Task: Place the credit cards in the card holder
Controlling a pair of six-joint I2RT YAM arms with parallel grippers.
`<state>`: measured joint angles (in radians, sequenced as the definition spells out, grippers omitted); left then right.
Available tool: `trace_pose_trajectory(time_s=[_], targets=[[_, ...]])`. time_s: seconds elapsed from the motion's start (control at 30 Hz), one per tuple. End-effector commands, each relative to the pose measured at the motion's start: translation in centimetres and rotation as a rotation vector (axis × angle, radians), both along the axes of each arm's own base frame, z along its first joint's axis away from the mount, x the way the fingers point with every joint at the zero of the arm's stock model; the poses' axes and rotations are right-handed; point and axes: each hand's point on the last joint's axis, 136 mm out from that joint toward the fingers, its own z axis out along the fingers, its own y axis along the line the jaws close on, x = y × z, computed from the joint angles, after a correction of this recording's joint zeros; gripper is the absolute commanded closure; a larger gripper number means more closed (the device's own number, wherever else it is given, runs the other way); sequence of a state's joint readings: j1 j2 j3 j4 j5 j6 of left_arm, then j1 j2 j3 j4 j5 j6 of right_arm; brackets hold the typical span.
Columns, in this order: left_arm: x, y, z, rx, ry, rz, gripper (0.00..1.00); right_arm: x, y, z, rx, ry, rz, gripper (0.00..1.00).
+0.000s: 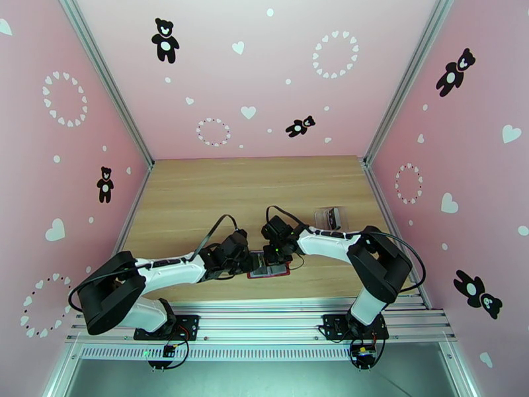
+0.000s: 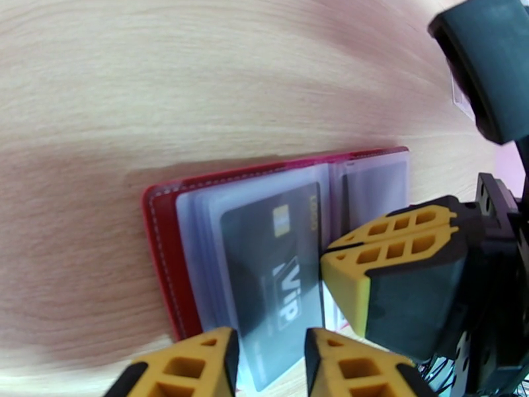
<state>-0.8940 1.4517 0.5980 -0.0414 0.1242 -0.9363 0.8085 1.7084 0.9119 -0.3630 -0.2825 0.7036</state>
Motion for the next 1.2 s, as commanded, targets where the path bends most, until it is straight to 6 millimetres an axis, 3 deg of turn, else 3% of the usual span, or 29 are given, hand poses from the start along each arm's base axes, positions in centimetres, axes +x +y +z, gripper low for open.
trace_pose_trajectory(time_s=[0.0, 0.43, 1.0, 1.17], targets=[[0.0, -1.2, 0.8, -0.027, -0.008, -0.03, 0.67, -0.8, -1.0, -1.7, -0.056, 0.025, 0.003, 1.0], [0.1, 0.1, 0.5, 0.027, -0.018, 0.003, 0.68, -0.8, -1.1, -1.7, -0.057, 0.024, 0.005, 1.0], [-0.1, -0.9, 0.2, 0.011, -0.004, -0.026, 0.68, -0.9, -1.2, -1.7, -0.062, 0.024, 0.008, 1.0], [0.1, -0.4, 0.2, 0.033, -0.011, -0.013, 0.69, -0.9, -1.2, -1.7, -0.064, 0.025, 0.01, 1.0]])
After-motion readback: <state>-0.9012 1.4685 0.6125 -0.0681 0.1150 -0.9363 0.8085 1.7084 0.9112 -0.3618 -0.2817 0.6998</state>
